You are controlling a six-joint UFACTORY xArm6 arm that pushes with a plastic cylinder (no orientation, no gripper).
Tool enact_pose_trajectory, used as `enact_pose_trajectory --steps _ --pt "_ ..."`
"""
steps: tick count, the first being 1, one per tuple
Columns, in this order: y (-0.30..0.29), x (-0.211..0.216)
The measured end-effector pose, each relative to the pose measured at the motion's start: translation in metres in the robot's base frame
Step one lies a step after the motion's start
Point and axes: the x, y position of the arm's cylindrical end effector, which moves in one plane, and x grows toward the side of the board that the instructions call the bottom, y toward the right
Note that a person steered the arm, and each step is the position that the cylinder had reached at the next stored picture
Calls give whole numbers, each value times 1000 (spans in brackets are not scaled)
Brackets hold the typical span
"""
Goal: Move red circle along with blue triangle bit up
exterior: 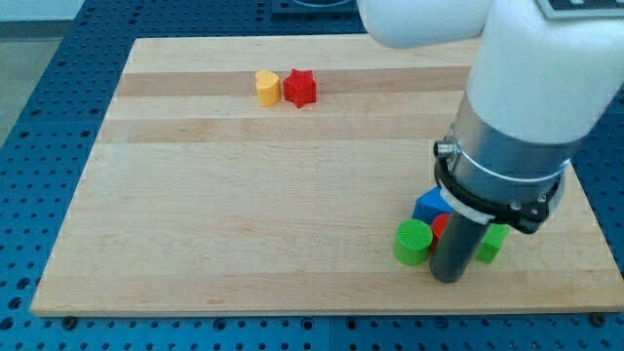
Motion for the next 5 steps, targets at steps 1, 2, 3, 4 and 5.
enact_pose_trajectory --steps 1,2,3,4,5 --pt "0 -8" --pt "0 -15" --pt "0 -24" --pt "0 -35" --pt "0 -52"
